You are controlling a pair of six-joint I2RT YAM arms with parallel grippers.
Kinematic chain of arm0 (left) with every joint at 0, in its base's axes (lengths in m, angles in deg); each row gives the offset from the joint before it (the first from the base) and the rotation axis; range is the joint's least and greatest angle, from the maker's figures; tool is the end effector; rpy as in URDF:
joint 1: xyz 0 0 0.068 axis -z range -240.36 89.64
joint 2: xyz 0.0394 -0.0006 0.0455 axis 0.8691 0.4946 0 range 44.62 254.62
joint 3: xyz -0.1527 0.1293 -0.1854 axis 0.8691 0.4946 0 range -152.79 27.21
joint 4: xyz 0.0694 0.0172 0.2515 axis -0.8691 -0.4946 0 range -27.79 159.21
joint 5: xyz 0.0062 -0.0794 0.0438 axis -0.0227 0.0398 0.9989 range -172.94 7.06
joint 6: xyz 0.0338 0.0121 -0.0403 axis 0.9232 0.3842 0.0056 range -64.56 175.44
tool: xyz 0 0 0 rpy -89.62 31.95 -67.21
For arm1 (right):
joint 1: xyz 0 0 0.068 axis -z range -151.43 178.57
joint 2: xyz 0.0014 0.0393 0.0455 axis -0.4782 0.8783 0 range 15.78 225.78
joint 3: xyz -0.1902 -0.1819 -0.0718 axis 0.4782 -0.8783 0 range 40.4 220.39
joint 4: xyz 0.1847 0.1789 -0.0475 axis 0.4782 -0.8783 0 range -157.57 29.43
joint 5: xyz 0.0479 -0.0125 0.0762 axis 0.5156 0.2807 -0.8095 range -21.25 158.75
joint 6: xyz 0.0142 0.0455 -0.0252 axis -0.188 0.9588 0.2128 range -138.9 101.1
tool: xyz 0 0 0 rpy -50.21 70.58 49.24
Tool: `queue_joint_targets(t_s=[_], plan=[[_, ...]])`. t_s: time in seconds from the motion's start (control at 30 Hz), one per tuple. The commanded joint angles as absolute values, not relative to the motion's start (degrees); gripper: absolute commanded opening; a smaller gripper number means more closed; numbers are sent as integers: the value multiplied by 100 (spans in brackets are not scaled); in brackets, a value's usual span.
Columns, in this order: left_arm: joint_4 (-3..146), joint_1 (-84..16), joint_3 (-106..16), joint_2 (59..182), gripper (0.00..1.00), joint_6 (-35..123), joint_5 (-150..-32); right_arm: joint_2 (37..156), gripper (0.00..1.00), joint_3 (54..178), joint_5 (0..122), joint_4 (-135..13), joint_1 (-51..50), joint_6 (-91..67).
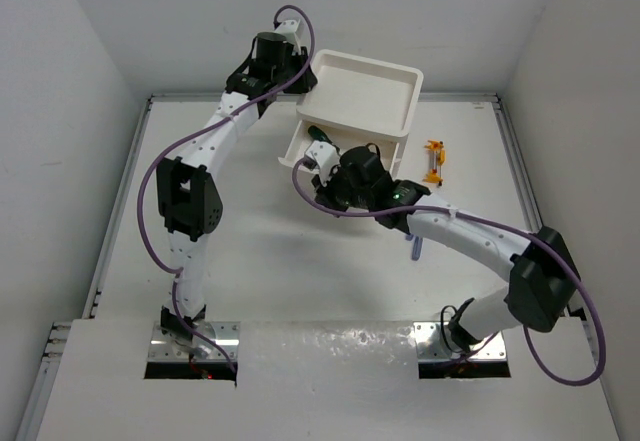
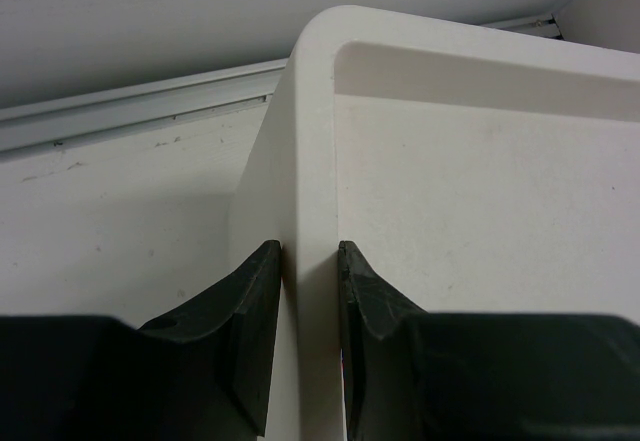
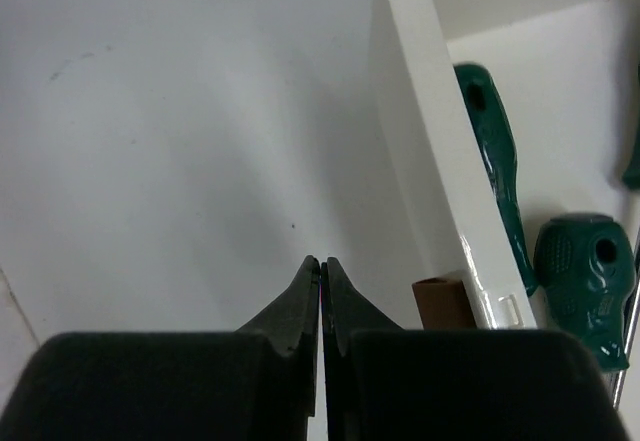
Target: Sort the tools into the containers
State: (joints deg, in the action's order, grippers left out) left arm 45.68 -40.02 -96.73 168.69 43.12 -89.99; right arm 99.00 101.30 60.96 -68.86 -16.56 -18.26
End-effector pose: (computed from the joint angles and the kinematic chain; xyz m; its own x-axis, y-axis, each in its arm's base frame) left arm 0.4797 -0.1823 0.3476 -0.4637 -0.0540 -0.8843 0.3597 0.9007 -0.2436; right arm 0.2311 0.2389 0.2825 -0.3679 -0.3540 -0.8598 -0.7804 0.6204 0.0786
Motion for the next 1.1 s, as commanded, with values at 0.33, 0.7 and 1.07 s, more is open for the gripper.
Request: queue_joint_targets(t_s=[0.33, 0.7, 1.07], plan=[[4126, -3944, -9355, 17119, 0, 4296, -9068, 10305, 0, 10113, 9019, -5425, -1442, -1354], [4152, -3935, -9162, 17048, 0, 4507, -9111, 10639, 0, 10253, 9600, -4485, -862, -748], [4266, -3926, -9135, 17039, 0, 5007, -9322, 10824, 0, 10368, 9609, -3947, -431, -1230]])
